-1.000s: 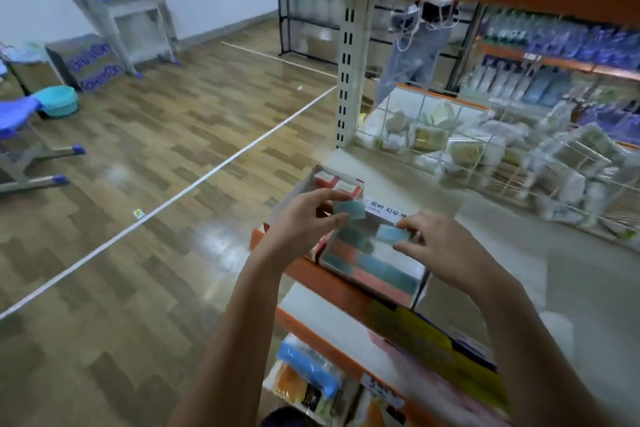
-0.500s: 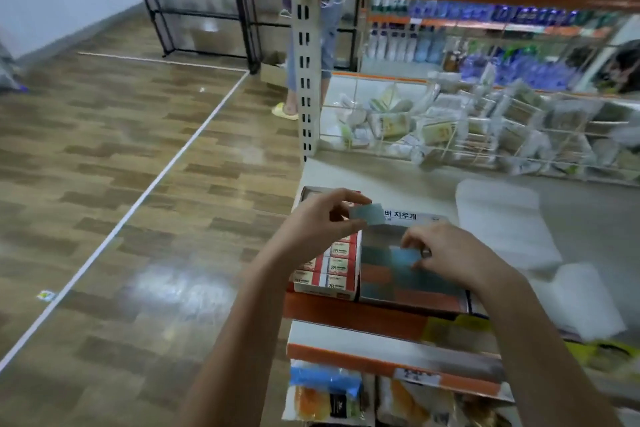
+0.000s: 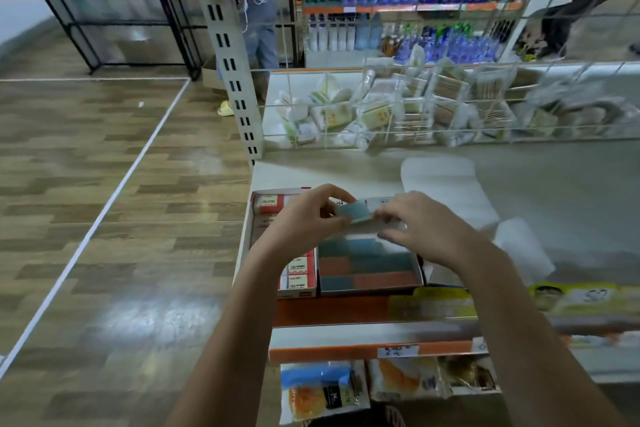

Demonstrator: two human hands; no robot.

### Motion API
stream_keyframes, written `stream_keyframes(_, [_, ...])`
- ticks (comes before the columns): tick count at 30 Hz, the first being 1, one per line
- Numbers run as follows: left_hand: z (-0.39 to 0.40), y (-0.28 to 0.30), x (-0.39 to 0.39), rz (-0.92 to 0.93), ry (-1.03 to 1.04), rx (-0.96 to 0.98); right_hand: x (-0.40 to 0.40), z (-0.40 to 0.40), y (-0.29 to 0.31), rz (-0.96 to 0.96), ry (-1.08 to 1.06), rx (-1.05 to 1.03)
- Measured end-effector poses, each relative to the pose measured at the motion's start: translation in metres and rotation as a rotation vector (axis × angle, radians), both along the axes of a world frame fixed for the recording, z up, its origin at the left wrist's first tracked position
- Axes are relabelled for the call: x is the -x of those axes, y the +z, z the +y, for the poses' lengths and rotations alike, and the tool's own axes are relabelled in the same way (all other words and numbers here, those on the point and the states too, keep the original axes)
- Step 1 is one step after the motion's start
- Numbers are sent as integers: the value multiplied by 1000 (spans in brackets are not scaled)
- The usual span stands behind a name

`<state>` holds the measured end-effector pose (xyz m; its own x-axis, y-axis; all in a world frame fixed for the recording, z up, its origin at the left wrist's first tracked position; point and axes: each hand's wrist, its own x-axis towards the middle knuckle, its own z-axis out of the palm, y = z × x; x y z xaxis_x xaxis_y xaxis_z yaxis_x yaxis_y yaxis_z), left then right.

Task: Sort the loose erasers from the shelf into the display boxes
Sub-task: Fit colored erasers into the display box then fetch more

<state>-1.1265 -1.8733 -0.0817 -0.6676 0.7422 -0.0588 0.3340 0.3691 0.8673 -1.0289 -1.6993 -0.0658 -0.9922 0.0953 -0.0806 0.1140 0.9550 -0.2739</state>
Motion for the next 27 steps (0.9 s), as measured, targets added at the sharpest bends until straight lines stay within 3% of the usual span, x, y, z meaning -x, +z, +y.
stream_keyframes(5, [27, -6, -9, 72, -88, 172, -26, 28, 7, 148, -135, 72])
stream_keyframes(17, [61, -19, -17, 60, -117, 227, -33, 40, -10, 58, -242, 258])
stream_keyframes(27, [64, -28, -21, 225, -92, 297, -34, 45, -13, 34, -234, 304])
